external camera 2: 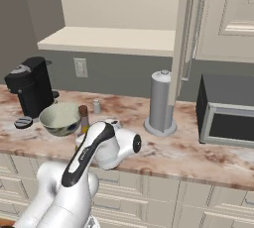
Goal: Retrieve the bottle and the shaker from the cabinet and place them next to the mixing bowl on the counter. Then add garlic from the fridge to the mixing bowl.
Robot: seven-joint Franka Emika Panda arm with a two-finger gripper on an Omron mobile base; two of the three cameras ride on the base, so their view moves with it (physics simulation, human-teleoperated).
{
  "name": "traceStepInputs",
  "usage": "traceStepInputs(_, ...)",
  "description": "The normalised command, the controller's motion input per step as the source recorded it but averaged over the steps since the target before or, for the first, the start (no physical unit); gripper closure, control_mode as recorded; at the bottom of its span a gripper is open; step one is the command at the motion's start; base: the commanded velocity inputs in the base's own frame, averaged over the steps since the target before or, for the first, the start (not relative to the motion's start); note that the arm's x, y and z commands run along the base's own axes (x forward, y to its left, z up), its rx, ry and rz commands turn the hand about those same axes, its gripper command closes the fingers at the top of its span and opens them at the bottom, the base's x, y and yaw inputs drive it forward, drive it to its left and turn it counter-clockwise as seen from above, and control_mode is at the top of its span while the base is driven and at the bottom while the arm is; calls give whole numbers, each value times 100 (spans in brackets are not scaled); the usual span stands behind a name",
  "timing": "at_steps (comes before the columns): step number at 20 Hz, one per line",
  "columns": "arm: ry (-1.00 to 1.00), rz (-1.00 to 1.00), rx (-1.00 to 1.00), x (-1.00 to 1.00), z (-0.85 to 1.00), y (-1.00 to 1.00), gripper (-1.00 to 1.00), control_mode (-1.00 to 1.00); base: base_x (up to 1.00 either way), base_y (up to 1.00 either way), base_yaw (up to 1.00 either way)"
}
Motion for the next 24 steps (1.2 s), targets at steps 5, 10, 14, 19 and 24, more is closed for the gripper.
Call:
traceStepInputs(5,-24,2,0,8,-4,0,100,-100,0,0,0)
traceStepInputs(10,-10,3,0,13,0,0,100,-100,0,0,0)
traceStepInputs(14,7,3,0,39,-3,3,100,-100,0,0,0)
traceStepInputs(19,16,2,1,43,0,2,100,-100,0,0,0)
traceStepInputs(24,9,1,0,37,-4,0,100,-100,0,0,0)
